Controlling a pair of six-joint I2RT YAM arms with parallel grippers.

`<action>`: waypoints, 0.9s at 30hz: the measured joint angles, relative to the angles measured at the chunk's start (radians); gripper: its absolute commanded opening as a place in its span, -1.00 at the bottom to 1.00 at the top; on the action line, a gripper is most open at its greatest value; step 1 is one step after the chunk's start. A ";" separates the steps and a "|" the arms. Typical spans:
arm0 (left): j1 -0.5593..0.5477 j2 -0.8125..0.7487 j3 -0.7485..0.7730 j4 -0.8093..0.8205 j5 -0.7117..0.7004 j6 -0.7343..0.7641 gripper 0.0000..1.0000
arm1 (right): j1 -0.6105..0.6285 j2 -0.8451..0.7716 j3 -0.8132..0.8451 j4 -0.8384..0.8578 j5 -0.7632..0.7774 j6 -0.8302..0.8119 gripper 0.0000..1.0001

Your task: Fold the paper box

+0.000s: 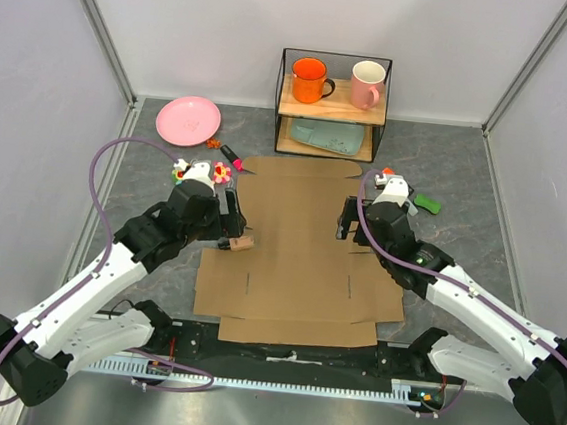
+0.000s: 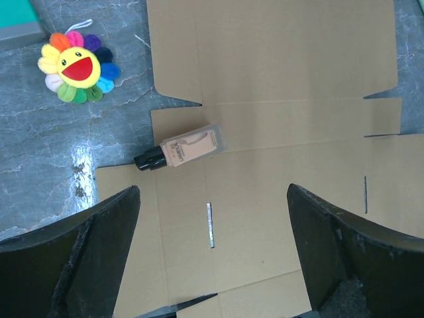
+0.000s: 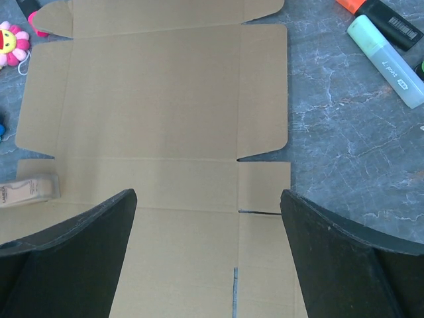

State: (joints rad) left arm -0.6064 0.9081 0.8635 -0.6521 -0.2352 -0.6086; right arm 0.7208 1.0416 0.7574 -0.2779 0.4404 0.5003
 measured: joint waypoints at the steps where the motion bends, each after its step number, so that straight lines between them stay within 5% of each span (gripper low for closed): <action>1: 0.000 -0.002 -0.002 0.000 0.001 0.000 0.98 | 0.000 0.000 0.000 0.001 0.000 0.000 0.96; 10: 0.000 0.055 -0.003 0.004 0.001 -0.009 0.71 | 0.000 0.025 -0.002 0.003 0.000 -0.002 0.96; 18: 0.000 0.227 -0.017 0.028 -0.040 -0.172 0.62 | 0.000 0.043 -0.005 0.019 -0.031 0.009 0.96; 27: 0.000 0.467 -0.015 0.058 -0.050 -0.180 0.82 | 0.000 0.045 -0.055 0.039 -0.063 0.012 0.96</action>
State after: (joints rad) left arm -0.6064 1.3750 0.8482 -0.5941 -0.2852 -0.7887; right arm 0.7204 1.0870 0.7021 -0.2394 0.3771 0.5121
